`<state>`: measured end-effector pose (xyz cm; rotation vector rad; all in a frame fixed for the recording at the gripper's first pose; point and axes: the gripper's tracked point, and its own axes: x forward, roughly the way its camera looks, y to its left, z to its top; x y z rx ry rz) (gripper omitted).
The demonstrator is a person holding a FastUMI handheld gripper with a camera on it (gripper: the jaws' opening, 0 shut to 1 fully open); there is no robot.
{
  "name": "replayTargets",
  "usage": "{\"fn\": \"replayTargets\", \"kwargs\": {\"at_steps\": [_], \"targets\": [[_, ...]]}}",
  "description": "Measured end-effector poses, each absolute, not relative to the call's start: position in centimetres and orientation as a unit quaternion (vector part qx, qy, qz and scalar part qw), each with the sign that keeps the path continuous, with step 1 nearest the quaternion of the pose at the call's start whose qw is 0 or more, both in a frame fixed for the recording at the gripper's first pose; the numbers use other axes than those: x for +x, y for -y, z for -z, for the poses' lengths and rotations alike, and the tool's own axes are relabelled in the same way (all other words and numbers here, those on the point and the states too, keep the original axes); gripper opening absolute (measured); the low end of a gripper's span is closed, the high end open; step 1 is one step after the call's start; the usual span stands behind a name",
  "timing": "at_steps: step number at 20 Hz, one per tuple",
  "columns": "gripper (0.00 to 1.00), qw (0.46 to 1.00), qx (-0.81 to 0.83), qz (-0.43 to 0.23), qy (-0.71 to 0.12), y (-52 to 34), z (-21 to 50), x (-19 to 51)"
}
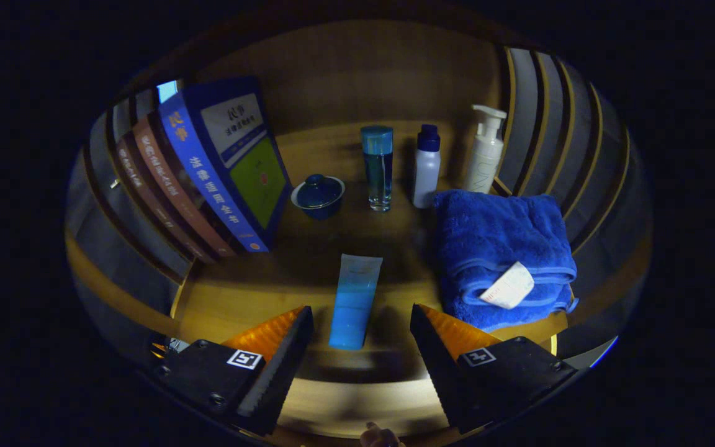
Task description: Pull open the drawer, take out the items inside it, and place them on the countertop above the cabinet.
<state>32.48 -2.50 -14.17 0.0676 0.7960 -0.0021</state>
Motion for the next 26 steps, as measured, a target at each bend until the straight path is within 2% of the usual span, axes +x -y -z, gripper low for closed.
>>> {"fn": "replayTargets", "kwargs": {"at_steps": [4, 12, 17, 26], "targets": [[1.0, 0.939, 0.028, -0.007, -0.343, 2.1, 11.6, 28.2], [1.0, 0.978, 0.034, -0.013, -0.204, 2.4, 7.5, 16.1], [1.0, 0.988, 0.036, -0.018, -0.151, 2.3, 9.7, 9.2], [1.0, 0.987, 0.049, 0.02, -0.154, 3.5, 17.2, 3.3]]}}
